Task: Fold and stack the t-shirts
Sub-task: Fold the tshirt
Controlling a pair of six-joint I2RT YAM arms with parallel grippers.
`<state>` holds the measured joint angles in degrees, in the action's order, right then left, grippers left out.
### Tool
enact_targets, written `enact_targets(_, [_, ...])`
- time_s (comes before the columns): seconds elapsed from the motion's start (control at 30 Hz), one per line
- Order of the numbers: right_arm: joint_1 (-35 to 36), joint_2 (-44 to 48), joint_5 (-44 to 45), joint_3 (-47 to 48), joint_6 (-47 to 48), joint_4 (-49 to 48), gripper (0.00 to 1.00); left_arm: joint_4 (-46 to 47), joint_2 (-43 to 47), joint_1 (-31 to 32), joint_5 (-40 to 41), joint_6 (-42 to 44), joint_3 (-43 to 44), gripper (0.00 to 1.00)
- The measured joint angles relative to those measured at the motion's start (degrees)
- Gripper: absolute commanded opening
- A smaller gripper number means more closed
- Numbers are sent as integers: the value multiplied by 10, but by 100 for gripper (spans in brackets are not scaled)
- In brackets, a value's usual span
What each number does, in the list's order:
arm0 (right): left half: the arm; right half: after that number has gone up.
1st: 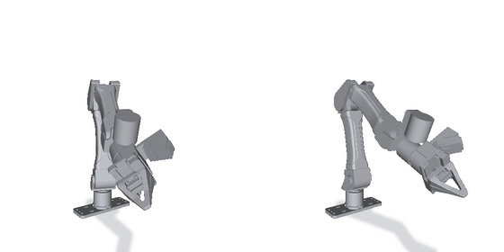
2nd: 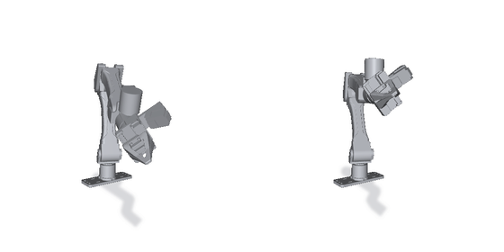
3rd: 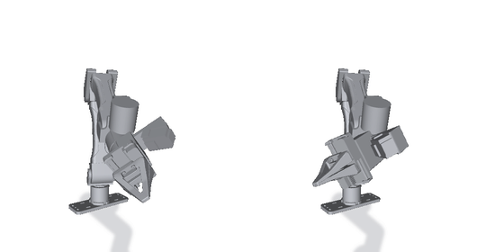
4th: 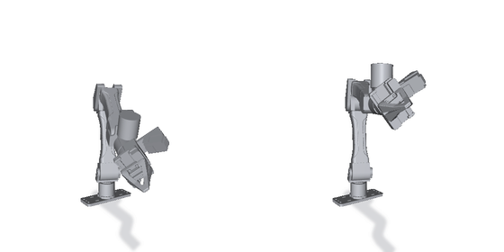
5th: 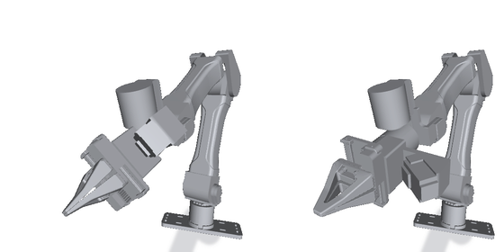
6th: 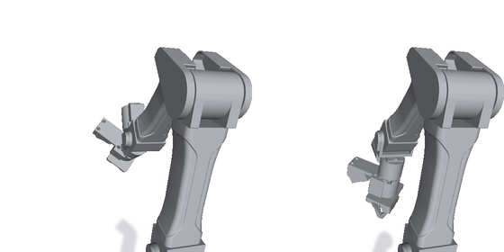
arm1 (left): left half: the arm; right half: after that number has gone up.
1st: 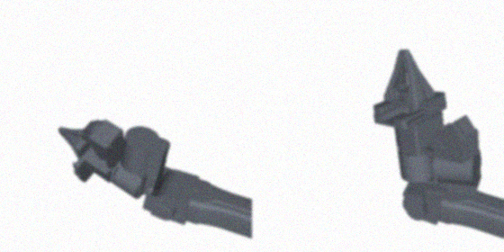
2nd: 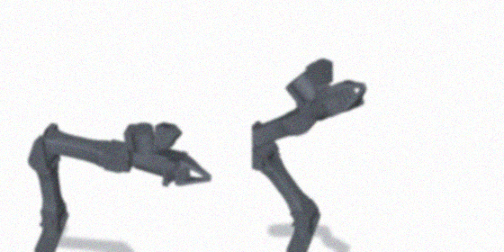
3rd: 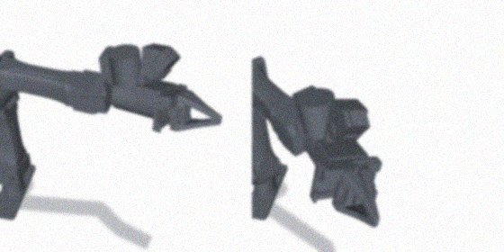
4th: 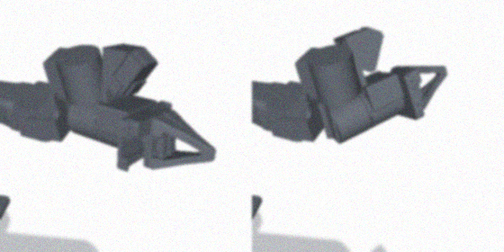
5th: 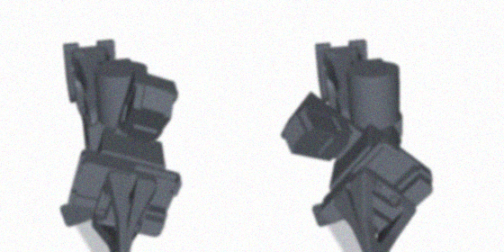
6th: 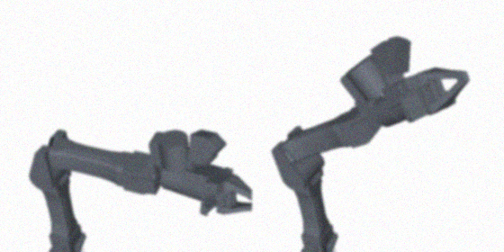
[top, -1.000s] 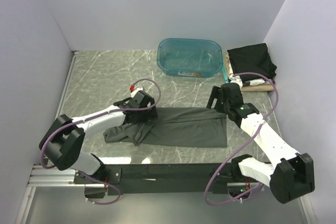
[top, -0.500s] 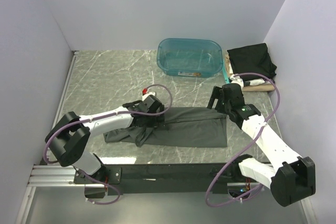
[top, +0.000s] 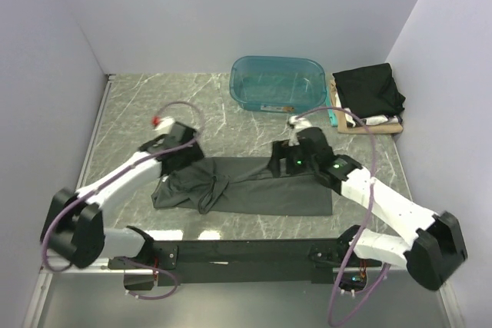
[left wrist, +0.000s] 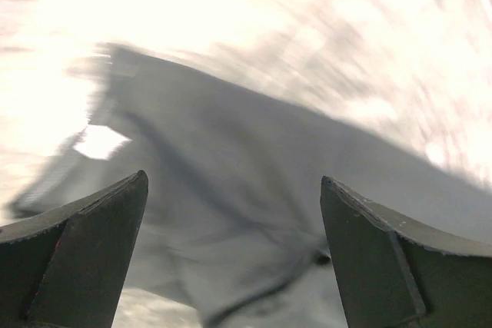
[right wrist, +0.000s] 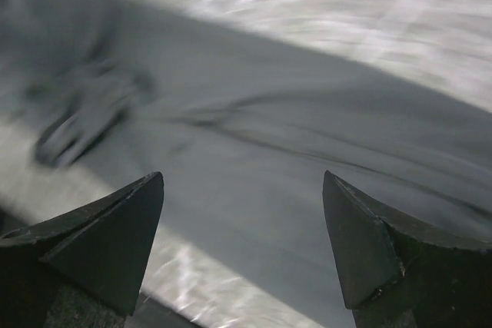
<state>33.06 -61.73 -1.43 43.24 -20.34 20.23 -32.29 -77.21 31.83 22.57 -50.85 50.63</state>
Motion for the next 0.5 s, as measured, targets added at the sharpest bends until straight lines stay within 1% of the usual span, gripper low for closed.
enact_targets(0.1, [50, -48, -48, 13, 10, -39, 87, 13, 64, -77, -12, -19, -54, 99])
enact_targets(0.13, [68, -71, -62, 23, 14, -52, 85, 21, 83, -97, -18, -24, -76, 99])
enact_targets(0.2, [101, -130, -86, 54, 24, -73, 82, 32, 104, -126, -41, -30, -111, 95])
enact_targets(0.23, [116, -162, -99, 76, 28, -80, 79, 41, 109, -139, -55, -30, -126, 91])
enact_targets(0.3, [139, -229, -122, 127, 36, -93, 77, 57, 108, -159, -81, -30, -143, 84])
enact_targets(0.33, [147, -257, -129, 151, 40, -97, 73, 64, 106, -164, -92, -29, -148, 78])
enact_targets(0.4, [160, -319, -143, 206, 48, -108, 67, 84, 96, -170, -115, -28, -150, 70])
enact_targets(0.43, [165, -346, -147, 232, 51, -108, 63, 97, 89, -170, -126, -27, -150, 65])
enact_targets(0.47, [169, -372, -151, 254, 54, -109, 62, 108, 81, -171, -133, -26, -150, 63])
enact_targets(0.5, [172, -394, -155, 274, 57, -109, 60, 115, 74, -172, -139, -25, -150, 58])
